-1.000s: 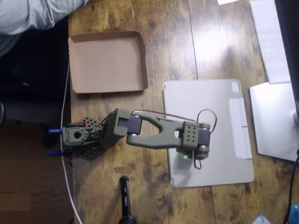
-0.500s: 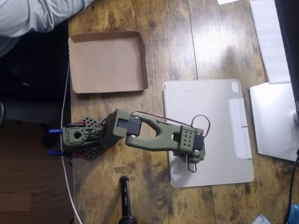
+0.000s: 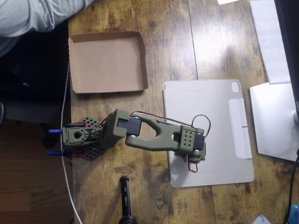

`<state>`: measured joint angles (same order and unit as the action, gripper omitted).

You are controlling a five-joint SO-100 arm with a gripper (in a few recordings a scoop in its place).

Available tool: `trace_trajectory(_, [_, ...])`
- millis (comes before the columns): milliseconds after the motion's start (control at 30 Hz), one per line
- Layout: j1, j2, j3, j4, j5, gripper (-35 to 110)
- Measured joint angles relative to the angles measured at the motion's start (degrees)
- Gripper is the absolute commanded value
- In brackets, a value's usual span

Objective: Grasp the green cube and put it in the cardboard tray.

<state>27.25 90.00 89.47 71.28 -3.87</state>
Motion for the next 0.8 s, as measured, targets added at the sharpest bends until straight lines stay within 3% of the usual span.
trace_trajectory(233, [-8.17,-0.09,-8.44,10.81,4.13,6])
trace_trajectory(400, [-19.25,3.87,-13.27,24.17,8.88,6])
trace_trajectory(800, [-68.03,26.54,2.55,28.3,22.24,6])
